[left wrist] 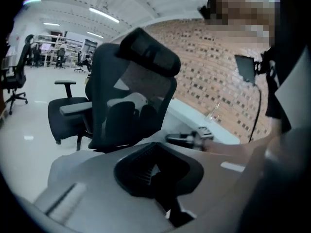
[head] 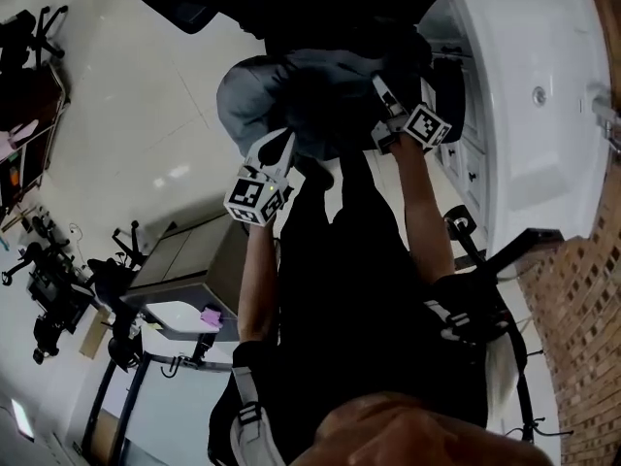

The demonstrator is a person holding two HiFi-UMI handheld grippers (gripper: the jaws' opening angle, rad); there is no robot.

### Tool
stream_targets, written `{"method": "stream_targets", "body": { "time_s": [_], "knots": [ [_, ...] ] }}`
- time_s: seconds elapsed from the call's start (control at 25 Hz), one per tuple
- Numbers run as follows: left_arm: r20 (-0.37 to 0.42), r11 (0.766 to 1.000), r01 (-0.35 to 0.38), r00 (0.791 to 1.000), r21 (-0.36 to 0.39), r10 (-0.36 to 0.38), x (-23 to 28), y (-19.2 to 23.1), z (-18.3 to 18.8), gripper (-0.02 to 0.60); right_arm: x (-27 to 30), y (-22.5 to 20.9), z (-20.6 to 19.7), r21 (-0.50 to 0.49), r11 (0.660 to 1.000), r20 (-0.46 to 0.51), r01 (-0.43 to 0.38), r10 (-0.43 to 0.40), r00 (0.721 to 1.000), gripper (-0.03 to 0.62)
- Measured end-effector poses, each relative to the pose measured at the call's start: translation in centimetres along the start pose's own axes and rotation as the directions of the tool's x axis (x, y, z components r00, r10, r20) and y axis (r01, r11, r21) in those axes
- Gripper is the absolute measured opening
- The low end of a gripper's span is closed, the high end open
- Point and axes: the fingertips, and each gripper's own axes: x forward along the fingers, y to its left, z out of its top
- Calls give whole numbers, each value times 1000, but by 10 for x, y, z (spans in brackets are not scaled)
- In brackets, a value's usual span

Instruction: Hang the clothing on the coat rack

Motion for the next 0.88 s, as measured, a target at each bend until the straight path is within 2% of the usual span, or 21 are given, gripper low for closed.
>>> {"method": "stream_targets", "body": {
  "time_s": [0.08, 0.16, 0.2, 0.24, 0.28, 0.32, 0.36, 0.44, 0.48, 0.52, 0.56, 0.64, 0.72, 0.76, 0.8, 0.84, 0.88],
  "knots": [
    [-102, 989, 7, 995, 147, 8, 48, 26, -12, 3, -25, 14, -17, -96, 995, -53, -1, -4, 999, 23],
    [-212, 949, 56, 977, 310, 12, 101, 46, -18, 3, -42, 18, -23, -168, 986, -72, 11, -23, 997, 23],
    [-285, 924, 97, 959, 370, 13, 124, 56, -29, 3, -49, 20, -22, -199, 980, -69, 16, -30, 997, 23],
    [-369, 899, 148, 929, 412, 16, 144, 66, -45, 5, -56, 25, -20, -230, 973, -61, 16, -31, 998, 23],
    [-452, 873, 205, 892, 444, 20, 159, 74, -61, 7, -63, 31, -16, -263, 965, -51, 12, -26, 998, 23],
    [-518, 837, 267, 855, 477, 22, 170, 78, -71, 8, -70, 37, -11, -298, 955, -42, 4, -17, 999, 23],
    [-566, 788, 333, 824, 518, 24, 177, 77, -76, 9, -77, 45, -7, -334, 943, -34, -7, -5, 999, 23],
    [-632, 674, 450, 774, 586, 33, 185, 70, -80, 30, -91, 64, 2, -391, 920, -19, -40, 36, 999, 23],
    [-657, 635, 491, 753, 597, 36, 186, 67, -81, 60, -97, 74, 6, -410, 910, -11, -60, 60, 998, 23],
    [-679, 617, 519, 733, 591, 34, 186, 65, -83, 85, -103, 83, 8, -423, 903, -6, -79, 84, 996, 23],
    [-699, 619, 539, 715, 572, 23, 185, 61, -85, 119, -108, 92, 10, -429, 898, -2, -97, 106, 994, 23],
    [-742, 638, 586, 669, 499, -34, 180, 47, -95, 169, -118, 107, 11, -427, 895, 4, -127, 143, 990, 21],
    [-788, 647, 658, 600, 385, -142, 168, 22, -111, 149, -126, 120, 11, -412, 898, 10, -155, 174, 985, 22],
    [-795, 656, 683, 571, 320, -206, 159, 8, -115, 91, -129, 126, 10, -407, 898, 11, -166, 186, 982, 21],
    [-782, 670, 693, 561, 267, -269, 148, -5, -114, 43, -133, 131, 9, -407, 897, 9, -173, 193, 981, 21],
    [-749, 685, 690, 577, 234, -325, 137, -16, -107, 3, -137, 136, 7, -412, 894, 7, -177, 197, 980, 21],
    [-699, 700, 679, 611, 221, -372, 126, -24, -94, 3, -142, 142, 6, -421, 889, 5, -179, 199, 980, 21]
  ]
}}
